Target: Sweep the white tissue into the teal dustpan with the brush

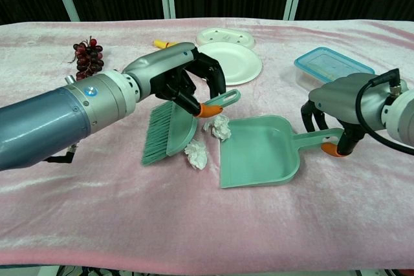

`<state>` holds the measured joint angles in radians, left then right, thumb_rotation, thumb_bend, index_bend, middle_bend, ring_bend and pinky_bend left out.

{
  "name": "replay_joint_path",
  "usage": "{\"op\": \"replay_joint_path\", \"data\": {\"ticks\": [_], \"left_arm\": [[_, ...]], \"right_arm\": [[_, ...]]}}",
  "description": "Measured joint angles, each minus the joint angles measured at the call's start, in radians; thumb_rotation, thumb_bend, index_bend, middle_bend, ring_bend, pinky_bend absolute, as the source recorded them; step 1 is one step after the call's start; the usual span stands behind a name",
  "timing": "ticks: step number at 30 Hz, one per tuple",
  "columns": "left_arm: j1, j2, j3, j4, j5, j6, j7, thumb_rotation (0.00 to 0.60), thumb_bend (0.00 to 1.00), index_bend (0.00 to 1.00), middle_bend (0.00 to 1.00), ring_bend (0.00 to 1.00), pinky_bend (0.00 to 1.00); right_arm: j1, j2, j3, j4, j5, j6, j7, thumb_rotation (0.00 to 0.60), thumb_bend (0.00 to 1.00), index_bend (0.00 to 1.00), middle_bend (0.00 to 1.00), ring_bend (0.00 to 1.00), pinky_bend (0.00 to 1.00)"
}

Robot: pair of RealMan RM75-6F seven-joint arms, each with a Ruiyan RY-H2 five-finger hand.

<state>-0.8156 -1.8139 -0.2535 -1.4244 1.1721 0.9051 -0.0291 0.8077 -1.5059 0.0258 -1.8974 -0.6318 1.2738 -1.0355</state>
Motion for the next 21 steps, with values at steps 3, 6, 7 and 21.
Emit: {"op": "replay_joint_path", "data": {"ticks": [3,6,7,21], "left_arm": [[-0.018,-0.038,-0.009,0.037,-0.006,-0.017,-0.011,0.6,0.39,0.61,0.66,0.91,1.0],[-0.034,-0.081,-0.021,0.069,-0.015,-0.026,-0.023,0.6,0.39,0.61,0.66,0.91,1.0],[-0.039,-0.094,-0.024,0.075,-0.017,-0.028,-0.026,0.6,0.39,0.62,0.66,0.91,1.0],[-0.133,-0.261,-0.105,0.15,0.038,0.01,-0.065,0.6,0.38,0.62,0.67,0.91,1.0]], "right_arm": [[0.003,-0.004,0.004,0.011,0.008,-0.001,-0.002,0.6,0.43,0.69,0.66,0.68,0.76],[0.006,-0.007,0.007,0.019,0.016,-0.003,-0.003,0.6,0.43,0.69,0.66,0.68,0.76],[0.006,-0.008,0.007,0.02,0.017,-0.003,-0.003,0.6,0.43,0.69,0.66,0.68,0.76],[-0.002,0.004,-0.002,0.006,0.008,0.005,0.01,0.6,0.43,0.69,0.66,0.68,0.76]]}}
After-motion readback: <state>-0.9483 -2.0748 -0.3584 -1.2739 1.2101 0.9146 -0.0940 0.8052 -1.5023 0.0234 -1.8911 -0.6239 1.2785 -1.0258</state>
